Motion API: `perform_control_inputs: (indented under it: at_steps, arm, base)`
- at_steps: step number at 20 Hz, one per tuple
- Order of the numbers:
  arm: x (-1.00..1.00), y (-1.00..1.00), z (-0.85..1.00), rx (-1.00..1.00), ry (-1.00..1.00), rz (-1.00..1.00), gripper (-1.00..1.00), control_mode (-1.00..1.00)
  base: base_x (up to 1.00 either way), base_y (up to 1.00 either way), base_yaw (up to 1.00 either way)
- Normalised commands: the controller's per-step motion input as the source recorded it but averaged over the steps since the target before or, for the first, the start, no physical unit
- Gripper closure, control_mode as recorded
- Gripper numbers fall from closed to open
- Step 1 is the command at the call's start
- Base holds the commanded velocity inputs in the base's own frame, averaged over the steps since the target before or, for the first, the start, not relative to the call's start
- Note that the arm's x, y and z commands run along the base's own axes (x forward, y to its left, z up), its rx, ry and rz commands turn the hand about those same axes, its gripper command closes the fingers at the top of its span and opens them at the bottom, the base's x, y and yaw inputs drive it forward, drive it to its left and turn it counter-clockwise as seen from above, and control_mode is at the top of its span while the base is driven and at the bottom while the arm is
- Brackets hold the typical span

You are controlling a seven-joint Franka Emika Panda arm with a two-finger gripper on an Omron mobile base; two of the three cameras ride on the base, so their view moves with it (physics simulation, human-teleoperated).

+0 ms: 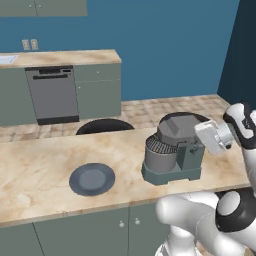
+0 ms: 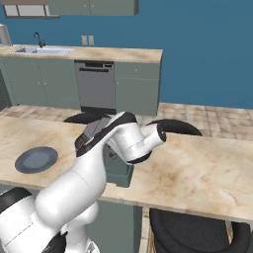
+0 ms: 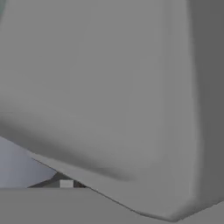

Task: Add butter and sugar cubes to the stand mixer bowl and then turn on the stand mixer to begin making frosting.

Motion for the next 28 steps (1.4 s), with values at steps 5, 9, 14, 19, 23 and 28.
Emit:
perform_control_inputs:
  at_steps: [5, 9, 14, 19, 23, 28]
  arm:
    - [0.29, 0.12, -0.47, 0.41, 0.0, 0.08, 1.0, -1.0]
    - [0.29, 0.15, -0.46, 0.42, 0.0, 0.08, 1.0, -1.0]
    - [0.22, 0.1, -0.42, 0.4, 0.0, 0.07, 1.0, -1.0]
    - [0.17, 0.1, -0.38, 0.39, 0.0, 0.07, 1.0, -1.0]
    - [0.06, 0.12, -0.45, 0.36, 0.0, 0.06, 1.0, -1.0]
    - [0.0, 0.22, -0.61, 0.3, 0.0, 0.03, 1.0, -1.0]
  base:
    - [0.0, 0.0, 0.0]
    - [0.0, 0.0, 0.0]
    - [0.0, 0.0, 0.0]
    - [0.0, 0.0, 0.0]
    - [0.0, 0.0, 0.0]
    - [0.0, 0.0, 0.0]
